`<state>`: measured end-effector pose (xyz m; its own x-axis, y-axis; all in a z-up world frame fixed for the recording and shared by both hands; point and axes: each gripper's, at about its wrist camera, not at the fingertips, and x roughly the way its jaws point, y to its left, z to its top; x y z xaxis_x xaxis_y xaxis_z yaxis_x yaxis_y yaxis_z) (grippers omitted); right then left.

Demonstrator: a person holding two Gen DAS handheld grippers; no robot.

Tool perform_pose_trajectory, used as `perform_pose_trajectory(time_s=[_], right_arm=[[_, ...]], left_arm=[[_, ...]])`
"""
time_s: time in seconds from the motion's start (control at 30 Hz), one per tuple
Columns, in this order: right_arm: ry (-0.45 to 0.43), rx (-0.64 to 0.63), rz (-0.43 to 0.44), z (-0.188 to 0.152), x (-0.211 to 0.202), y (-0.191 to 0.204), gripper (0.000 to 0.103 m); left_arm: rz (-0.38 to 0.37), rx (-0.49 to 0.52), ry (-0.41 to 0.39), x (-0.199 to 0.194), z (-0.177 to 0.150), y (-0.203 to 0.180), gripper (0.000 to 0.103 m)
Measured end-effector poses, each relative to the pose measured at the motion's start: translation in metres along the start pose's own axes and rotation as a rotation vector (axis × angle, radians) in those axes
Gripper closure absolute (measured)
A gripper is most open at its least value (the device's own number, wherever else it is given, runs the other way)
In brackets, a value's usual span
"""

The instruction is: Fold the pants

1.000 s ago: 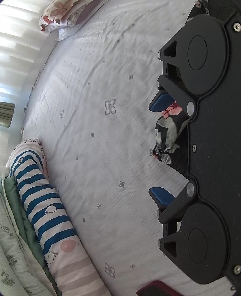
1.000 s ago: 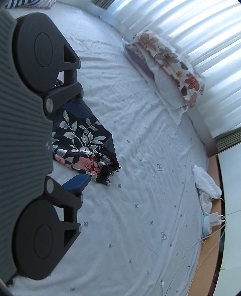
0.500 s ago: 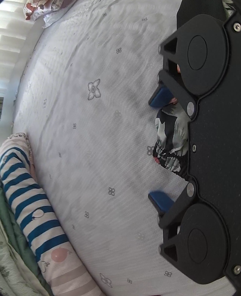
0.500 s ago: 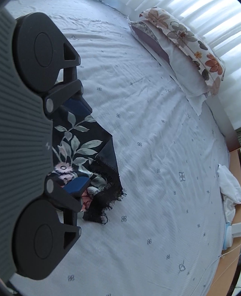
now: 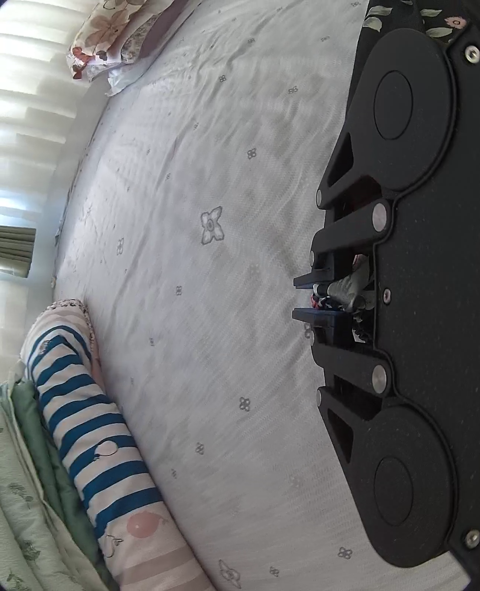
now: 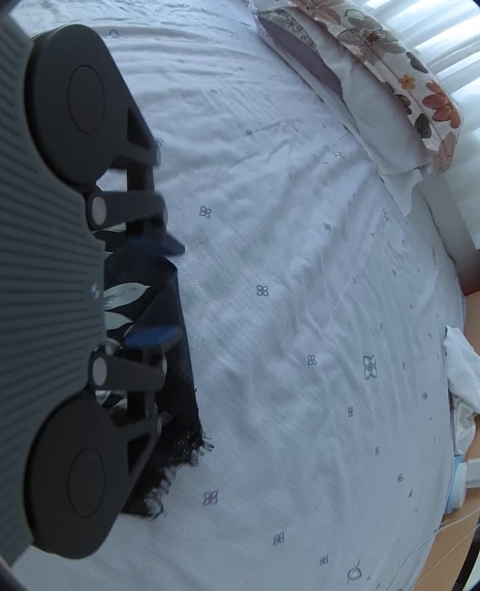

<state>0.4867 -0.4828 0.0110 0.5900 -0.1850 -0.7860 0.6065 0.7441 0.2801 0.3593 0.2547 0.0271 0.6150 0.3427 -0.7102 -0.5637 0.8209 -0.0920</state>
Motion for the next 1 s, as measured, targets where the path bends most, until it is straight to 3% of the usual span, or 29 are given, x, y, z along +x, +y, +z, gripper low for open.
perform_pose_trajectory(time_s=[0.2,0.23,0.27,0.3,0.37,0.6,1.0], right_arm=[[-0.038,-0.170,-0.109,-0.007,0.022,0.023,0.020],[-0.037,-0.213,-0.128,-0.010,0.024,0.027,0.028],[-0.040,-0.255,-0.150,-0.014,0.025,0.032,0.046],[-0.057,-0.281,-0.169,-0.017,0.023,0.034,0.096],[-0.062,-0.249,-0.174,-0.016,0.017,0.031,0.101],[-0.096,-0.191,-0.135,-0.003,-0.024,0.007,0.101],[-0.186,-0.159,-0.065,-0.005,-0.159,-0.059,0.101]], left_arm=[[0.020,0.034,-0.007,0.003,-0.003,-0.006,0.093],[0.022,0.030,-0.011,0.003,-0.004,-0.005,0.093],[0.020,0.025,-0.013,0.002,-0.004,-0.005,0.093],[0.019,0.020,-0.016,0.002,-0.004,-0.005,0.093],[0.017,0.018,-0.020,0.001,-0.004,-0.004,0.093],[-0.011,0.001,-0.062,-0.030,0.001,0.003,0.094],[-0.055,-0.048,-0.119,-0.127,0.010,0.045,0.094]])
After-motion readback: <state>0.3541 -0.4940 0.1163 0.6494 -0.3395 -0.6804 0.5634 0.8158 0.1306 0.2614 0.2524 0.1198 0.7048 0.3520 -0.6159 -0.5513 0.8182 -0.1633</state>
